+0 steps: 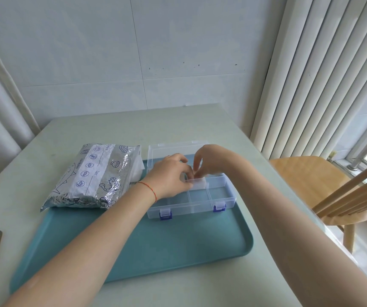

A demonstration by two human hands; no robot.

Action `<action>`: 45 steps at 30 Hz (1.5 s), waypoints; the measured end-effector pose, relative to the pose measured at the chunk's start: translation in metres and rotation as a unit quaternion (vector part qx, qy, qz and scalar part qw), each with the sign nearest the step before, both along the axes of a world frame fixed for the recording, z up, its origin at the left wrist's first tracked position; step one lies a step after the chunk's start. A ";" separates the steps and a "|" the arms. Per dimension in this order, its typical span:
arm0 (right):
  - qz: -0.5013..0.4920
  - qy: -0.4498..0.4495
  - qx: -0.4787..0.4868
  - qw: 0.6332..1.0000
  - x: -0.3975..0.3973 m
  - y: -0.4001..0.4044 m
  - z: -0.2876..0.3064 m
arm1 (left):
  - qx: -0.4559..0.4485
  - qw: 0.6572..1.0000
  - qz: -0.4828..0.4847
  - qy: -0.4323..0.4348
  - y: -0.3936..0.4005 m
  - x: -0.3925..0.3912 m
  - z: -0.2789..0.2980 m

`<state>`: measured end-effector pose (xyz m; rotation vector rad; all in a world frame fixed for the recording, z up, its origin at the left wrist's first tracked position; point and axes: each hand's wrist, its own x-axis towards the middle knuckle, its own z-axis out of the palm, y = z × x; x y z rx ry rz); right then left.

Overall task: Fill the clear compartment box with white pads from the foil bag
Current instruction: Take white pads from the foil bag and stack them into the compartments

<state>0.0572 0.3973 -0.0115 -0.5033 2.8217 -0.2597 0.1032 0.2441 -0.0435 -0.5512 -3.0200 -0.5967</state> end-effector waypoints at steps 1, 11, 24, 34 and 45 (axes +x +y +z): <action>-0.002 0.004 0.004 1.000 0.000 -0.001 0.000 | 0.000 1.000 -0.001 -0.002 0.000 0.000 0.000; -0.029 -0.006 0.003 1.000 0.000 -0.003 -0.005 | -0.010 1.000 0.004 -0.001 -0.001 -0.003 0.000; -0.017 0.127 -0.137 0.982 0.003 -0.031 0.025 | 0.093 0.955 0.226 0.168 -0.077 -0.004 0.035; 0.027 0.097 -0.124 0.987 0.007 -0.130 0.002 | -0.084 0.958 0.271 0.050 -0.118 0.017 0.017; 0.051 0.120 -0.094 0.987 0.009 -0.148 -0.014 | 0.169 0.944 0.276 0.058 -0.149 0.020 0.008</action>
